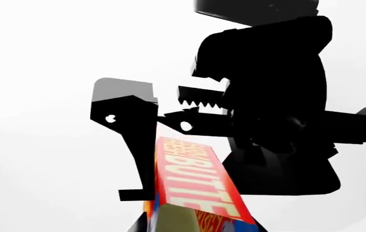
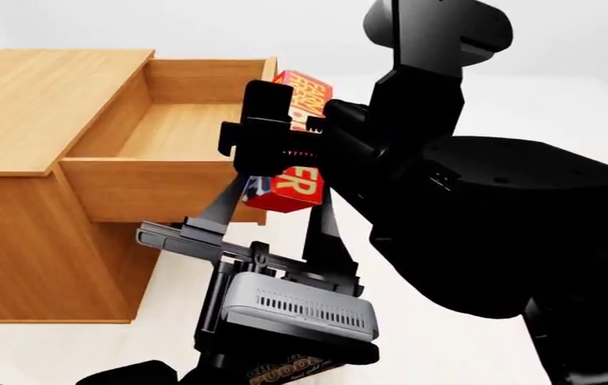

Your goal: Put the butter at the back in the top drawer of the cabinet and close it.

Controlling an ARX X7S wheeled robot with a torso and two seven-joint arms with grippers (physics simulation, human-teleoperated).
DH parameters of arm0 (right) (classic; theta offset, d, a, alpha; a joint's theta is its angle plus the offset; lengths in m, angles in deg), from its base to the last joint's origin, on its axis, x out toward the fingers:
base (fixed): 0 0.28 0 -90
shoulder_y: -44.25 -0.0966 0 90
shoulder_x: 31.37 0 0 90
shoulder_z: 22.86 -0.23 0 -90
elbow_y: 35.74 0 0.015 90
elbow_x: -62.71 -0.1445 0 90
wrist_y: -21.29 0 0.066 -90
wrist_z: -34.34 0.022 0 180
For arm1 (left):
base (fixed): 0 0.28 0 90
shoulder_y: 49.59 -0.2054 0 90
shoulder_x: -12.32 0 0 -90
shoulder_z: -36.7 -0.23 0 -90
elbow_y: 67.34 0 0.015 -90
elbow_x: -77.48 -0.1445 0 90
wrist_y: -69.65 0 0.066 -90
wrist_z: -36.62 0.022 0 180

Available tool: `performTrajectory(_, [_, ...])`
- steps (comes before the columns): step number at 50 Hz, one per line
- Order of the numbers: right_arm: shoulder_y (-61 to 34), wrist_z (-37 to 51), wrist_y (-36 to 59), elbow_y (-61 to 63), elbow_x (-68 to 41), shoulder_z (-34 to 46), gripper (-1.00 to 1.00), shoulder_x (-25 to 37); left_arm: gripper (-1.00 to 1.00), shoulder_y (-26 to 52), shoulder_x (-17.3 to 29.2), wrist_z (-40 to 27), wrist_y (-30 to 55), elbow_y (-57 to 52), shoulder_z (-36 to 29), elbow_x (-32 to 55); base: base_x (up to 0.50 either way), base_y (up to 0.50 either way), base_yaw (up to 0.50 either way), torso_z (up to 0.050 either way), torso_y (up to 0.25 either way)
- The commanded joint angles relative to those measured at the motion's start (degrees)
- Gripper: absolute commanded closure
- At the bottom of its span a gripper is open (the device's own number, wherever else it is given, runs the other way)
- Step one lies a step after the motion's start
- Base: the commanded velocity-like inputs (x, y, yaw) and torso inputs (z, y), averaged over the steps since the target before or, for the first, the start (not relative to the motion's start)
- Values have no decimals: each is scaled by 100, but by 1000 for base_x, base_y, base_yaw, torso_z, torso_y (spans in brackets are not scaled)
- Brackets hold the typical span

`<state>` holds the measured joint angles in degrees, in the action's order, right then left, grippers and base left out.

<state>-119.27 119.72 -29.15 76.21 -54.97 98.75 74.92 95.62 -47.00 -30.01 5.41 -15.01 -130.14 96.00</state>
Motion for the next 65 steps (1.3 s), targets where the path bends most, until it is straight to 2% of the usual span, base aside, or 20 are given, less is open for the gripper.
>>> performTrajectory(1, [-148,-74,-98,47,-83,-36,100,86,100,-55,23,-37,-87,35,-27,111,0,0,0,0,0])
performTrajectory(2, [-147,-97,-110,49,-103,-49,-100,95,100,-53,25,-30,-87,33,-29,107,0,0,0,0,0])
performTrajectory(22, [-334,154,-431,539,-605,-376,-100,646,100,33,164,104,-119,195,141,193,0,0,0,0,1])
performTrajectory(30, [-206,263,-585,1188,-1008,-775,-100,1497,100,350,476,184,11,140,594,534,0,0,0,1,1])
performTrajectory(40, [437,-216,-447,1493,-943,-1260,-100,2442,100,907,880,312,441,-10,1073,891,0,0,0,0,1])
performTrajectory(46, [776,-523,-317,1508,-569,-1464,-100,2770,100,1157,1061,512,584,83,1235,1046,0,0,0,0,2])
performTrajectory(54, [1054,-851,-6,1420,410,-1520,-100,3054,100,1225,1307,1034,234,579,1606,1606,0,0,0,1,0])
performTrajectory(59, [1272,-1013,207,1411,1210,-1416,-100,3141,100,1234,1480,1390,-84,825,2015,2287,0,0,0,0,2])
performTrajectory(65, [1370,-1070,550,1603,2195,-1151,-100,3203,100,1359,1626,1540,-47,840,2190,2602,0,0,0,0,2])
